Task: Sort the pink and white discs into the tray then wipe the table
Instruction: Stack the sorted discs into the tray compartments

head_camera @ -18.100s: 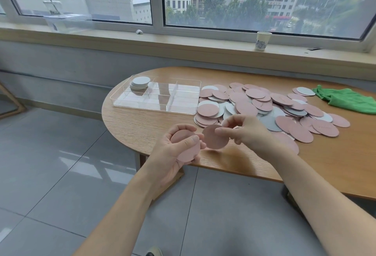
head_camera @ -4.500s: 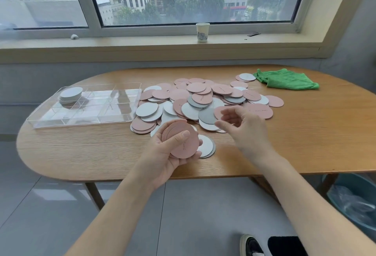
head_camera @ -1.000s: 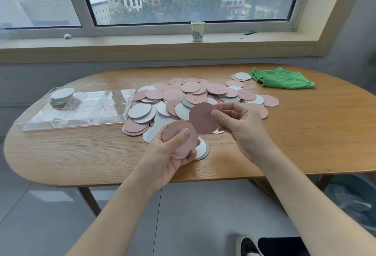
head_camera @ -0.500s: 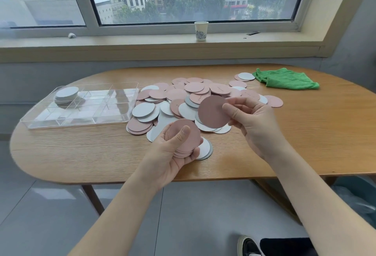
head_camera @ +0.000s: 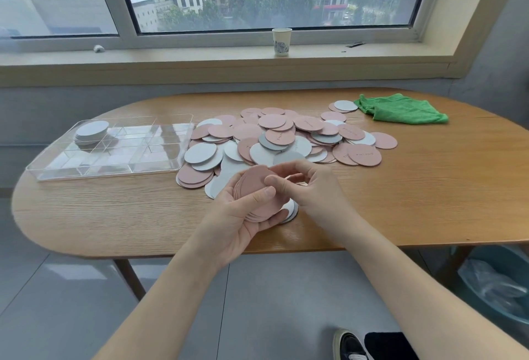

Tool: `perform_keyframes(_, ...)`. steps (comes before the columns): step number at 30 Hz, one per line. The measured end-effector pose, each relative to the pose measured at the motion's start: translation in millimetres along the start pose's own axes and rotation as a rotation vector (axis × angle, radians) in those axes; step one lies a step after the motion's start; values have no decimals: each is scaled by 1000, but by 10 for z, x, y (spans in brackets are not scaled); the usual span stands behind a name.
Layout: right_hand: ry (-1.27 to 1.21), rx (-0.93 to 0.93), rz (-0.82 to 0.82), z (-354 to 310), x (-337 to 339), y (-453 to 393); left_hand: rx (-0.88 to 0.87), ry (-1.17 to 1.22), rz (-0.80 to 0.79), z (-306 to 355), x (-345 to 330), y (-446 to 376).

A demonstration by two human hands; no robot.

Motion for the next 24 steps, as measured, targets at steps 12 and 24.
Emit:
perform_keyframes(12, -48, -81, -307, -92, -212, 67, -109, -104, 37, 205, 193, 183)
perform_keyframes(24, 231, 314, -229, -380, -787, 192, -322, -220, 404, 644, 740, 410)
Point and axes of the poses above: each hand's wrist, its own y-axis away from the middle knuckle, its own x-axis out of the back of the hand, z = x × y, the point moved 4 cm from there along -y, towards the middle knuckle, and after that the axes turned 15 degrees about z, right-handed, at the moved point
